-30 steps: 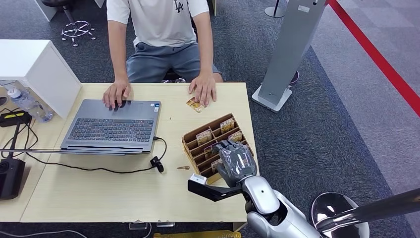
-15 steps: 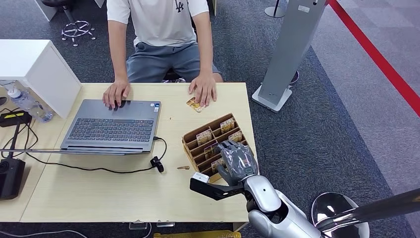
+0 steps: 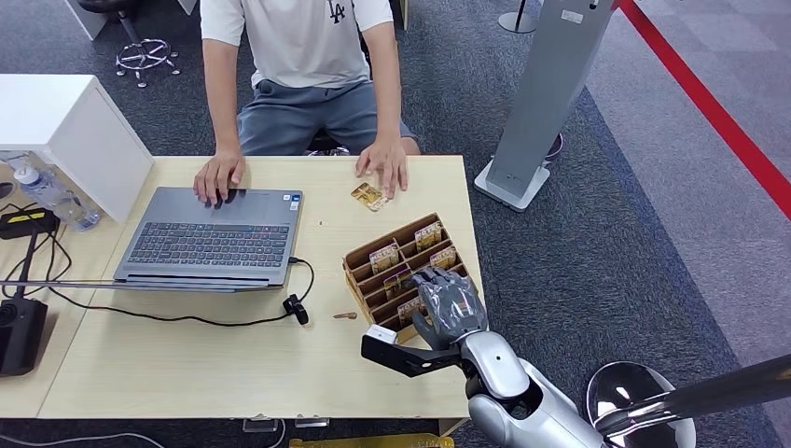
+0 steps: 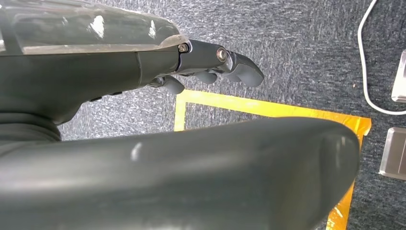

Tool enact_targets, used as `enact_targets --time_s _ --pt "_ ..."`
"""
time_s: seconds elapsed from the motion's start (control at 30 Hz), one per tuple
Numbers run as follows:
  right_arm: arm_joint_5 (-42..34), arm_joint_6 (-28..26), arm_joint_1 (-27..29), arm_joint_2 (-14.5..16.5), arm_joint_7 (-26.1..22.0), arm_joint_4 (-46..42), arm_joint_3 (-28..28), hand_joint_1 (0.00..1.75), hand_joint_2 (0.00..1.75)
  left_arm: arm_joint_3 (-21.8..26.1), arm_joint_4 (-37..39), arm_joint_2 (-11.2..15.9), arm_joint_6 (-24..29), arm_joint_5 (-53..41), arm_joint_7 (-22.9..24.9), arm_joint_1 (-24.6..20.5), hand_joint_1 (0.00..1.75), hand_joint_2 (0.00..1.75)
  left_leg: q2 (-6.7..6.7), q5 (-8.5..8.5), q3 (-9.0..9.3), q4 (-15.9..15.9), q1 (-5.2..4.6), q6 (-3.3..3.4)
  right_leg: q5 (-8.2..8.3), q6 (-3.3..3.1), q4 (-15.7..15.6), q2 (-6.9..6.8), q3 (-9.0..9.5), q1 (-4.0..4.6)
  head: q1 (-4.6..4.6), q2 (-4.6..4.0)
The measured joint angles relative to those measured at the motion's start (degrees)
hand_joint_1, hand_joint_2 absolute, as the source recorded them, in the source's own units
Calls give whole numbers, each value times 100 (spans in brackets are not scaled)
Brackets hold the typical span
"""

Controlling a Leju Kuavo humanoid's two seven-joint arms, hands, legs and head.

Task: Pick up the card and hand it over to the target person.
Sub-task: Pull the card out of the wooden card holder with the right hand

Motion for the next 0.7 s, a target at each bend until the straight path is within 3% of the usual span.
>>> enact_targets --time_s 0.53,0.7 --pt "-138 -64 81 -60 -24 -114 -56 104 175 -12 -6 -10 12 44 15 -2 0 0 -3 0 0 0 -1 0 -1 0 0 -3 0 0 0 0" --pt "-160 -56 86 -88 -7 -174 -84 103 175 -27 -7 -4 16 68 9 -3 0 0 -4 0 -1 1 0 1 -1 0 1 -4 0 0 0 0"
